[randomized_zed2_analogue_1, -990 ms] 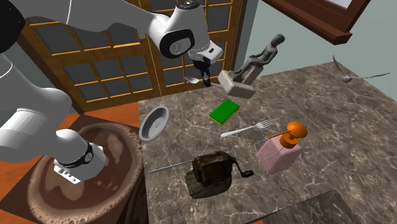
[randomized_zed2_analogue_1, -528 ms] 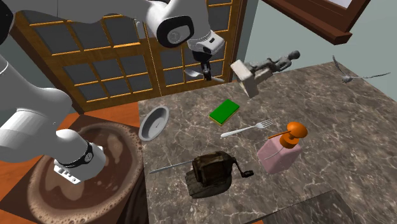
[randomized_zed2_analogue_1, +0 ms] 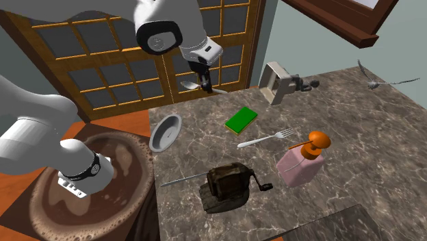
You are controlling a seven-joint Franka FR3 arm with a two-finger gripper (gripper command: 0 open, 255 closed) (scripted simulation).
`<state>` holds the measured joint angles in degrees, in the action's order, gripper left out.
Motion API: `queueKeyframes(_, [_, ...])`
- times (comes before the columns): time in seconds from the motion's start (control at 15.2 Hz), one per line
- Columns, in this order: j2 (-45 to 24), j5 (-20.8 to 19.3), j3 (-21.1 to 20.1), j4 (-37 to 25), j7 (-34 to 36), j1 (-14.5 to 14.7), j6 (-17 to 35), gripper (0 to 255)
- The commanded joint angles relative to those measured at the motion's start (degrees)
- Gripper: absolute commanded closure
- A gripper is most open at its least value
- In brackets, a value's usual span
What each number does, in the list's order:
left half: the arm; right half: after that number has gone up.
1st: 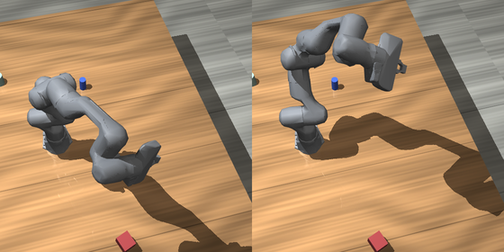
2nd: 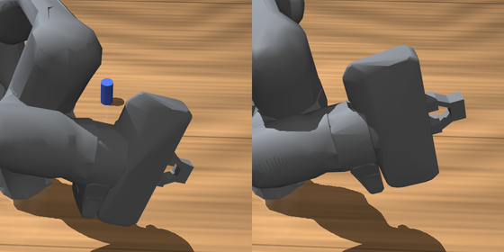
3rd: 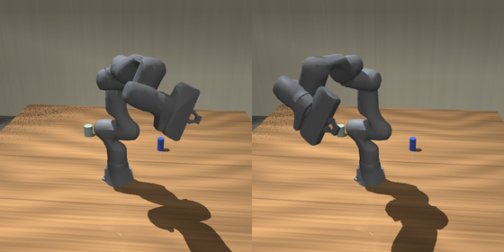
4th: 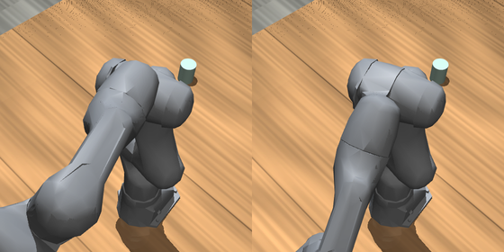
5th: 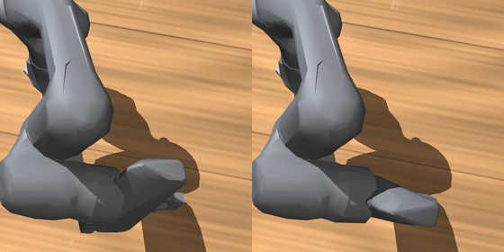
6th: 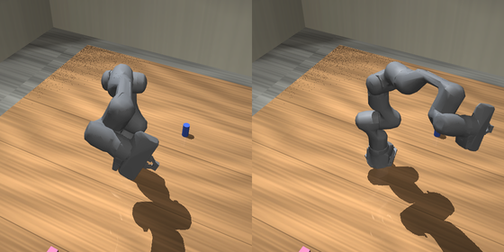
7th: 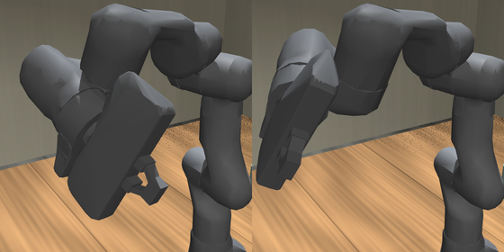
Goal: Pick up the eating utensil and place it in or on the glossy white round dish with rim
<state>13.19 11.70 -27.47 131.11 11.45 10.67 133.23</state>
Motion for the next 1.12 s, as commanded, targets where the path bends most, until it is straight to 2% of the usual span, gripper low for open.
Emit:
queueKeyframes(0.0, [4.7,2.8,1.8,4.2,-3.1,0.5,-0.5,255])
queueKeyframes(0.4, [18.8,7.1,7.7,15.6,-10.0,2.7,-4.1,255])
queueKeyframes(0.79, [34.7,6.8,14.5,25.8,-15.5,3.4,-11.2,255])
queueKeyframes(1.06, [33.8,7.6,14.0,28.4,-16.0,3.8,-7.7,255])
